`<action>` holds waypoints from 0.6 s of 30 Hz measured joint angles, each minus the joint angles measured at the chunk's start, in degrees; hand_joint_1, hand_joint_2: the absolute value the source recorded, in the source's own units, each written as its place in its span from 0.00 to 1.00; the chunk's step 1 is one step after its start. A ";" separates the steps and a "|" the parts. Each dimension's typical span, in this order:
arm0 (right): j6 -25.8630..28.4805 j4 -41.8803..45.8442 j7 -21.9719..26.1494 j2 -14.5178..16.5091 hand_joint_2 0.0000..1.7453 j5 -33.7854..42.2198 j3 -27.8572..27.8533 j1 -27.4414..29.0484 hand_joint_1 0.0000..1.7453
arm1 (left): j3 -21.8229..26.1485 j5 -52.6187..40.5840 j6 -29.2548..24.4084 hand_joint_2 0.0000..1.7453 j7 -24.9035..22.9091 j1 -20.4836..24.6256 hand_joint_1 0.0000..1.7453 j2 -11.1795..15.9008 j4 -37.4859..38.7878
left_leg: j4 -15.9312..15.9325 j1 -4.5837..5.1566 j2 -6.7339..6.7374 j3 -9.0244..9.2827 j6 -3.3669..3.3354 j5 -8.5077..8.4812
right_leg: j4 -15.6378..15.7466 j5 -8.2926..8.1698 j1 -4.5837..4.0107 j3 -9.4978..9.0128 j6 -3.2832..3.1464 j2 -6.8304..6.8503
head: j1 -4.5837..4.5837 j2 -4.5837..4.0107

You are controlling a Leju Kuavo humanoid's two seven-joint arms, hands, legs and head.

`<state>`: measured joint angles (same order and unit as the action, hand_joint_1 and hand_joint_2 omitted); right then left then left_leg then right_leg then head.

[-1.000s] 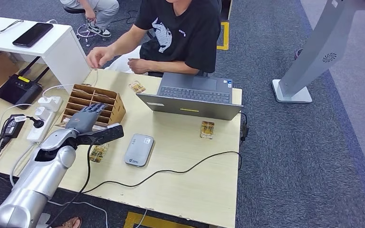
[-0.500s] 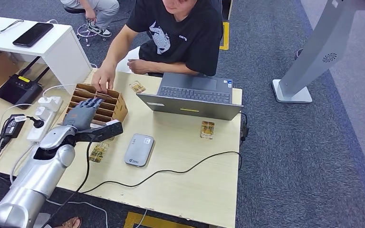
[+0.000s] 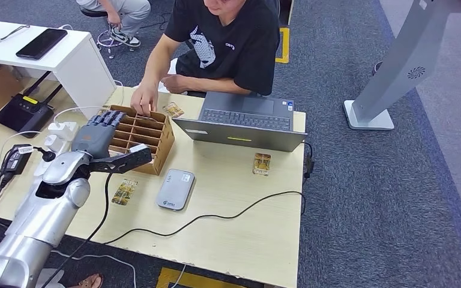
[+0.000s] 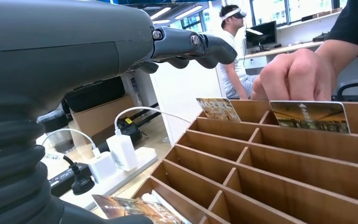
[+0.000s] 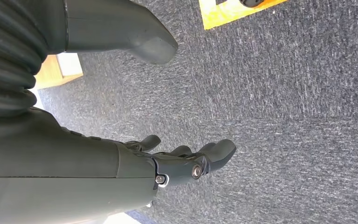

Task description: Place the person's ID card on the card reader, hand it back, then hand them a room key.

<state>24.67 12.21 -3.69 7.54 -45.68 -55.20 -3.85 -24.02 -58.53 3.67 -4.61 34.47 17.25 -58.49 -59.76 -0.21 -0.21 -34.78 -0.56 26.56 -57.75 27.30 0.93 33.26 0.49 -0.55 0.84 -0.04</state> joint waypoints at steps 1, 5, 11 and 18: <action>0.01 0.00 0.02 0.00 1.00 0.00 -0.01 0.00 0.00 | 0.00 0.00 0.01 1.00 0.00 0.00 0.00 0.02 -0.04 | 0.00 0.00 0.00 0.00 0.00 0.00 | 0.00 0.00 0.00 0.00 0.00 0.00 | 0.00 0.00; 0.00 0.01 0.09 0.00 1.00 0.00 -0.01 0.00 0.00 | -0.01 -0.01 -0.02 1.00 0.00 0.00 0.00 0.13 -0.15 | 0.00 0.00 0.00 0.00 0.00 0.00 | 0.00 0.00 0.00 0.00 0.00 0.00 | -0.01 0.01; 0.01 -0.01 0.09 0.00 1.00 0.00 -0.02 0.00 0.00 | -0.04 -1.14 -0.93 1.00 -0.77 0.01 0.00 0.19 -0.45 | 0.00 0.00 0.00 0.00 0.00 0.00 | 0.00 0.00 0.00 0.00 0.00 0.00 | -0.01 0.00; 0.18 0.00 -0.03 0.00 1.00 -0.47 -0.08 0.00 0.00 | -0.08 -1.35 -0.77 1.00 -0.54 0.08 0.00 0.19 -0.99 | 0.00 0.00 0.01 0.00 0.00 0.00 | 0.00 0.00 0.00 0.02 0.00 -0.01 | 0.00 0.01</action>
<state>24.85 12.21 -3.73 7.54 -46.15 -55.28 -3.85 -24.10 -59.88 2.90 -5.15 34.55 17.44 -59.48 -59.76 -0.21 -0.21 -34.78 -0.56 26.56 -57.75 27.30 0.93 33.28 0.49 -0.55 0.83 -0.03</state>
